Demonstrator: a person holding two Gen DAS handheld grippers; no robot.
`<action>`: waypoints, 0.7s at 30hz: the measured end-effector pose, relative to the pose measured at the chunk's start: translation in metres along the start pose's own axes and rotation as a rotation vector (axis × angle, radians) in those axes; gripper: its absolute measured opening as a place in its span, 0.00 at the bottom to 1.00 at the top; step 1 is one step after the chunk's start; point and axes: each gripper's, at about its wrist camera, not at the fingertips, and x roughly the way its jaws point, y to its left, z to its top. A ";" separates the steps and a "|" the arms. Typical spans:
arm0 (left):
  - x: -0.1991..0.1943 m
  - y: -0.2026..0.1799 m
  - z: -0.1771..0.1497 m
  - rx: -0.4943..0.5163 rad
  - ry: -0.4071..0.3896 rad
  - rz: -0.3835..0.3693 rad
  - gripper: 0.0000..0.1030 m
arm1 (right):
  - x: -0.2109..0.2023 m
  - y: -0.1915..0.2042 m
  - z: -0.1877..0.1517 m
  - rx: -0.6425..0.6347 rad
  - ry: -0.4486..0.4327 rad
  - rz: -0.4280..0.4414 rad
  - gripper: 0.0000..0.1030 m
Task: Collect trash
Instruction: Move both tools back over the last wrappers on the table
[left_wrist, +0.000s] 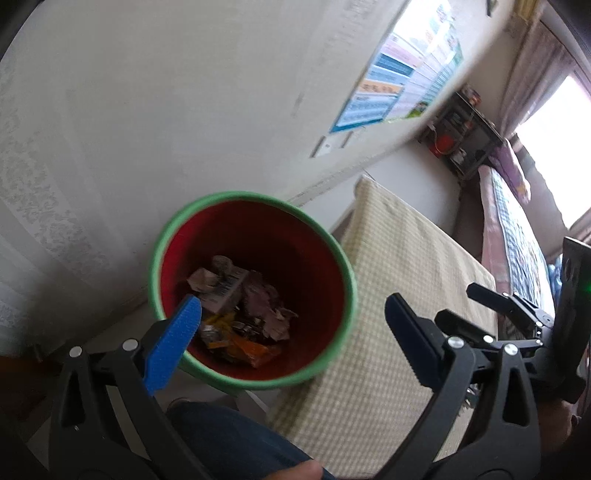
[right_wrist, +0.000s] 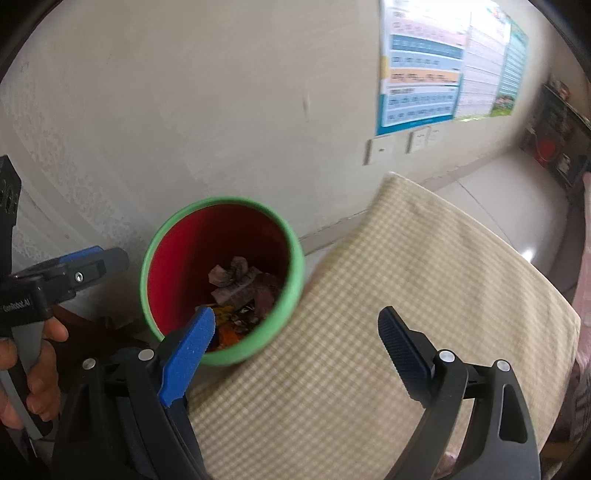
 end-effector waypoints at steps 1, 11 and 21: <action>0.000 -0.008 -0.003 0.010 0.003 -0.007 0.94 | -0.007 -0.007 -0.005 0.012 -0.006 -0.006 0.85; 0.017 -0.086 -0.045 0.123 0.067 -0.092 0.95 | -0.061 -0.068 -0.065 0.127 -0.033 -0.089 0.85; 0.044 -0.162 -0.090 0.241 0.157 -0.159 0.95 | -0.096 -0.137 -0.137 0.251 -0.004 -0.179 0.85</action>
